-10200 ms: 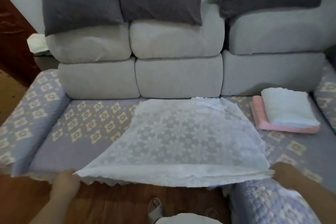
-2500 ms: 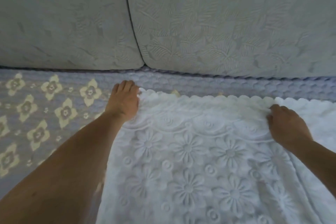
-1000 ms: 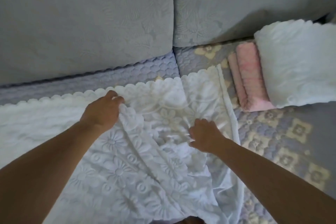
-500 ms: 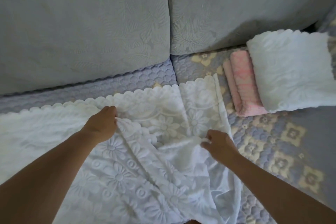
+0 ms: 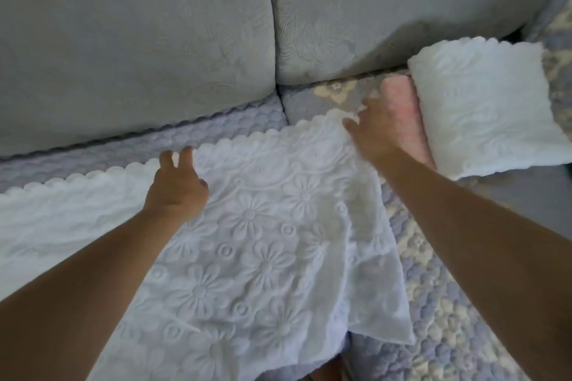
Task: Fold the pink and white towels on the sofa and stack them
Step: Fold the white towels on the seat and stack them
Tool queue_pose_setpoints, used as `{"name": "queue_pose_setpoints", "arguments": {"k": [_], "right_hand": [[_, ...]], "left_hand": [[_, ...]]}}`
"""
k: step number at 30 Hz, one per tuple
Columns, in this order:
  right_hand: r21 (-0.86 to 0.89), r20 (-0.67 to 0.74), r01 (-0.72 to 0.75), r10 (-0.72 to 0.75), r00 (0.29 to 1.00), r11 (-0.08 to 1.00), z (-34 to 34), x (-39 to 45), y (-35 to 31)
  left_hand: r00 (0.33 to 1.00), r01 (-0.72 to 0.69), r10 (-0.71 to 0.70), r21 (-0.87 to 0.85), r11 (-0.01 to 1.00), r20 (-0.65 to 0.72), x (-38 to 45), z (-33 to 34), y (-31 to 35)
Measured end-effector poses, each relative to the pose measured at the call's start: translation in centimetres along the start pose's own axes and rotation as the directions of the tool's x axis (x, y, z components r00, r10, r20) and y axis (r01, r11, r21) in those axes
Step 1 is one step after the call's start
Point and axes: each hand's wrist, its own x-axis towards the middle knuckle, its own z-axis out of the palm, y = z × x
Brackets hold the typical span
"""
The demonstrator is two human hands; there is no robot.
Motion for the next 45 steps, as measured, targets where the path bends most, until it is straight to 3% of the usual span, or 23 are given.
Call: {"name": "queue_pose_setpoints", "arguments": {"k": [3, 5, 9, 12, 14, 17, 20, 22, 24, 26, 27, 29, 32, 37, 39, 42, 44, 45], "right_hand": [[0.097, -0.033, -0.03, 0.033, 0.999, 0.995, 1.1, -7.9, 4.3], [0.065, -0.035, -0.068, 0.07, 0.997, 0.996, 1.6, -13.6, 8.0], [0.023, 0.037, -0.34, 0.339, 0.94, 0.94, 2.3, -20.1, 13.9], [0.043, 0.092, -0.418, 0.413, 0.906, 0.907, 3.1, -21.7, 15.3], [0.102, 0.175, -0.445, 0.424, 0.889, 0.89, 3.8, -22.2, 15.3], [0.1, 0.262, -0.472, 0.434, 0.862, 0.876, 4.6, -22.8, 15.3], [0.235, 0.204, -0.514, 0.475, 0.856, 0.825, 4.5, -23.9, 15.7], [0.278, 0.101, -0.527, 0.521, 0.847, 0.803, 4.0, -25.2, 15.9], [0.16, -0.124, -0.376, 0.397, 0.91, 0.913, 3.4, -27.1, 16.1], [-0.028, -0.283, -0.056, 0.046, 0.958, 0.998, 3.2, -29.3, 16.2], [-0.101, -0.289, 0.102, -0.127, 0.949, 0.99, 3.2, -30.4, 16.2], [-0.152, -0.205, 0.308, -0.335, 0.92, 0.939, 3.6, -32.3, 15.9], [-0.188, -0.08, 0.476, -0.497, 0.864, 0.859, 4.9, -34.6, 15.1], [-0.235, 0.065, 0.517, -0.518, 0.853, 0.823, 6.1, -37.2, 13.6], [-0.241, 0.12, 0.498, -0.484, 0.867, 0.833, 6.8, -37.9, 12.6], [-0.261, 0.235, 0.426, -0.37, 0.899, 0.866, 8.5, -39.0, 11.5], [-0.286, 0.322, 0.323, -0.227, 0.919, 0.902, 10.1, -39.4, 10.6], [-0.287, 0.337, 0.26, -0.157, 0.928, 0.922, 10.7, -39.0, 9.6]], "left_hand": [[0.986, -0.161, 0.164, 0.135, 0.978, -0.012, -2.2, 1.5, 1.3], [0.958, -0.287, 0.286, 0.149, 0.946, 0.029, -2.8, 2.5, 2.9], [0.879, -0.468, 0.45, 0.108, 0.877, 0.159, -3.2, 4.2, 8.6], [0.798, -0.6, 0.575, 0.146, 0.787, 0.18, -2.9, 5.6, 13.5], [0.672, -0.735, 0.717, 0.282, 0.617, 0.184, -2.0, 6.6, 17.1], [0.445, -0.828, 0.83, 0.508, 0.238, 0.337, 0.0, 8.0, 23.4], [0.251, -0.776, 0.82, 0.613, -0.148, 0.515, 0.3, 9.5, 28.1], [0.189, -0.754, 0.798, 0.605, -0.255, 0.572, 0.3, 9.5, 28.4], [0.072, -0.804, 0.812, 0.516, -0.296, 0.579, 0.4, 8.1, 26.2], [-0.062, -0.806, 0.858, 0.481, -0.344, 0.51, 0.3, 6.2, 22.2], [-0.087, -0.782, 0.868, 0.507, -0.364, 0.489, -0.1, 5.2, 19.4], [-0.078, -0.748, 0.858, 0.539, -0.388, 0.508, -1.4, 3.0, 12.7], [-0.014, -0.74, 0.813, 0.541, -0.4, 0.582, -3.2, -0.4, 3.6], [0.172, -0.764, 0.751, 0.568, -0.307, 0.637, -4.9, -1.6, -3.6], [0.269, -0.779, 0.74, 0.591, -0.209, 0.616, -5.3, -0.9, -5.0], [0.52, -0.779, 0.691, 0.611, 0.141, 0.503, -6.6, 1.2, -8.5], [0.749, -0.646, 0.593, 0.529, 0.551, 0.297, -8.3, 2.7, -10.2], [0.875, -0.481, 0.461, 0.391, 0.785, 0.149, -9.3, 3.1, -10.2]]}}
